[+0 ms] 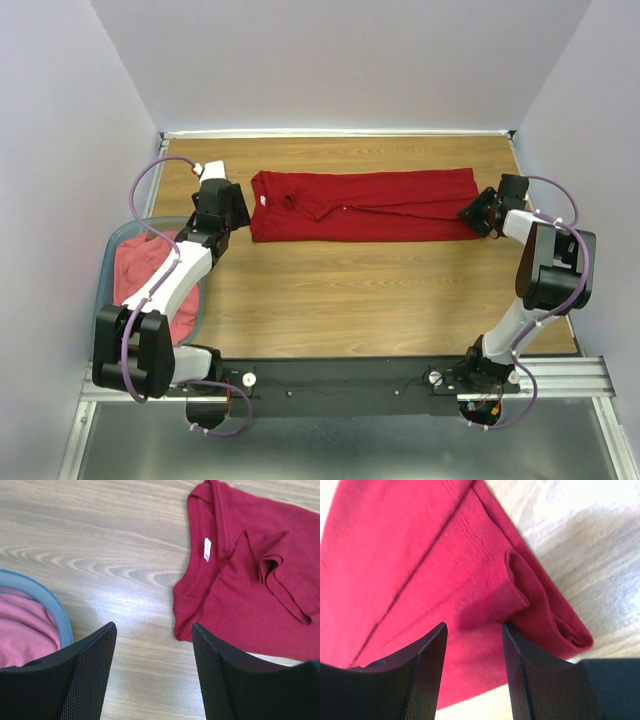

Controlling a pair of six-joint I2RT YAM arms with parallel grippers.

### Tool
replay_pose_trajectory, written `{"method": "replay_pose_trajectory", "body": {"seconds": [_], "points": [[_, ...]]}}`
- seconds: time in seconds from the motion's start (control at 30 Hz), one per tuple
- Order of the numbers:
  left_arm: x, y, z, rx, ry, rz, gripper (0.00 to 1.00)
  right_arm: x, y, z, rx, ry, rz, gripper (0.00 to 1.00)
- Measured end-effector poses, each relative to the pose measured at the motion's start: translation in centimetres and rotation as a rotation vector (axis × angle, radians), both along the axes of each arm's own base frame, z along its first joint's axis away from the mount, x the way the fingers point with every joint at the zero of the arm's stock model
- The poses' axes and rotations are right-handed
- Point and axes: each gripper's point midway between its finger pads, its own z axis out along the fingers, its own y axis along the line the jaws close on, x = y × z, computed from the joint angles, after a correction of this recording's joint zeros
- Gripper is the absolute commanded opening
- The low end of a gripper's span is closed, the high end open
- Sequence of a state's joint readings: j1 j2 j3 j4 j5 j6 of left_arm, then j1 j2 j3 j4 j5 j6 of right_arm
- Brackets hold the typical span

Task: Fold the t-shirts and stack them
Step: Fold the tshirt

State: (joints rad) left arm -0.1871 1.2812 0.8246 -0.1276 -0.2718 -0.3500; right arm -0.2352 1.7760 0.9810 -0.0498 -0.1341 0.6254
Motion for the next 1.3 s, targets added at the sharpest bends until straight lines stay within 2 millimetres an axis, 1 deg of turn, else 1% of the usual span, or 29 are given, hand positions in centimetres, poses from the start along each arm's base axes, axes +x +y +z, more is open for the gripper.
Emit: {"method": "replay_pose_trajectory", "body": {"seconds": [0.27, 0.37, 0.47, 0.57, 0.63, 0.7, 0.73, 0.8, 0.87, 0.93, 1.0, 1.07, 1.1, 1.13, 1.17, 1.2, 1.27, 1.3], "points": [[0.2, 0.0, 0.3, 0.005, -0.014, -0.006, 0.69, 1.9, -0.5, 1.0, -0.003, -0.031, -0.009, 0.55], [0.3, 0.0, 0.3, 0.005, -0.015, -0.006, 0.69, 3.1, -0.8, 0.9, -0.003, -0.036, -0.010, 0.55], [0.3, 0.0, 0.3, 0.005, -0.015, -0.006, 0.69, 4.1, -1.0, 0.3, 0.002, -0.027, -0.012, 0.55], [0.3, 0.0, 0.3, 0.005, -0.015, -0.006, 0.69, 6.3, -1.5, 0.5, -0.003, -0.048, -0.012, 0.55], [0.3, 0.0, 0.1, 0.006, -0.011, -0.006, 0.69, 8.0, -1.9, 1.4, -0.010, -0.078, -0.011, 0.55], [0.4, -0.1, -0.1, 0.007, -0.005, -0.007, 0.69, 9.2, -2.2, 2.6, -0.018, -0.111, -0.011, 0.56], [0.4, -0.1, -0.3, 0.007, -0.001, -0.008, 0.69, 9.5, -2.3, 2.9, -0.020, -0.120, -0.010, 0.56], [0.4, -0.2, -0.6, 0.005, 0.007, -0.013, 0.69, 10.0, -2.4, 4.3, -0.028, -0.153, -0.009, 0.56], [0.4, -0.4, -0.8, 0.000, 0.013, -0.021, 0.69, 9.8, -2.4, 5.0, -0.033, -0.168, -0.010, 0.56], [0.4, -0.7, -1.0, -0.011, 0.019, -0.037, 0.68, 8.7, -2.1, 5.3, -0.028, -0.166, -0.007, 0.55], [0.5, -1.3, -1.2, -0.027, 0.028, -0.058, 0.68, 7.0, -2.1, 5.8, -0.022, -0.166, -0.011, 0.55], [0.8, -2.4, -1.7, -0.054, 0.048, -0.098, 0.66, 5.6, -2.4, 6.0, -0.011, -0.165, -0.019, 0.54], [1.1, -3.3, -2.0, -0.085, 0.062, -0.132, 0.63, 4.6, -2.7, 5.9, -0.003, -0.163, -0.030, 0.53], [1.4, -4.0, -2.2, -0.105, 0.074, -0.157, 0.62, 4.1, -2.7, 5.7, 0.001, -0.160, -0.031, 0.52], [1.7, -4.8, -2.6, -0.125, 0.089, -0.180, 0.61, 3.2, -3.1, 5.3, 0.013, -0.150, -0.046, 0.52], [1.8, -5.4, -2.8, -0.139, 0.101, -0.199, 0.59, 2.1, -3.4, 4.5, 0.032, -0.132, -0.058, 0.52], [2.5, -7.2, -3.3, -0.185, 0.127, -0.238, 0.53, 1.1, -3.7, 3.6, 0.058, -0.121, -0.070, 0.50], [2.8, -7.7, -3.6, -0.195, 0.137, -0.251, 0.51, 0.6, -3.6, 3.1, 0.073, -0.112, -0.074, 0.50]]}}
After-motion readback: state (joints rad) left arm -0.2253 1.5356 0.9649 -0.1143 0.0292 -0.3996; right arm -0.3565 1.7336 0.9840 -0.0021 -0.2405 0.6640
